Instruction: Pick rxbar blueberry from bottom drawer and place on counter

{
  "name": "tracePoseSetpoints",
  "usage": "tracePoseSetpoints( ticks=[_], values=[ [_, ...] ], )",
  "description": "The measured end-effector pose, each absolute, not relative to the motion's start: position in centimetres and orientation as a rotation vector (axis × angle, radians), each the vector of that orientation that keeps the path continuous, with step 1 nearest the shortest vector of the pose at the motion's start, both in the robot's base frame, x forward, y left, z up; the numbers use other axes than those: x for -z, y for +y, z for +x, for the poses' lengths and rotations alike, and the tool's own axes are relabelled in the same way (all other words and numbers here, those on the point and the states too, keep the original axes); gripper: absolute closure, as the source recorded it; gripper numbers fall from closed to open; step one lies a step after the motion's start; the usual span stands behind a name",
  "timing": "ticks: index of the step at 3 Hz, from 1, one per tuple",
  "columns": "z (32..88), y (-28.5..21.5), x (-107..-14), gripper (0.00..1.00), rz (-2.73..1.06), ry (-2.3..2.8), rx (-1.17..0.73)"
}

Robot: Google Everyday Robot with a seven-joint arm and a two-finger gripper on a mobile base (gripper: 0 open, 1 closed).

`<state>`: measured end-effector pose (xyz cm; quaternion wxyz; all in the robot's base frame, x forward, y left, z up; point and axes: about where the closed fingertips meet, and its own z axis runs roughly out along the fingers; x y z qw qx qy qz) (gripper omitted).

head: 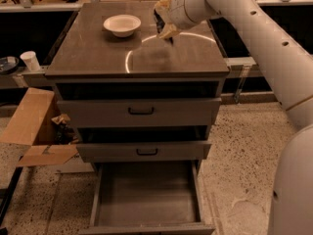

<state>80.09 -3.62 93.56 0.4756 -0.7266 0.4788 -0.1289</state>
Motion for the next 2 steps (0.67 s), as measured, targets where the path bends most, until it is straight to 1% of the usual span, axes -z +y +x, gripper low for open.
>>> tracePoseSetpoints(
  ticks=[1, 2],
  values=[
    [80.43, -3.37, -92.94, 0.0, -1.785, 1.175, 0.289],
    [80.43, -3.37, -92.94, 0.0, -1.785, 1.175, 0.289]
  ],
)
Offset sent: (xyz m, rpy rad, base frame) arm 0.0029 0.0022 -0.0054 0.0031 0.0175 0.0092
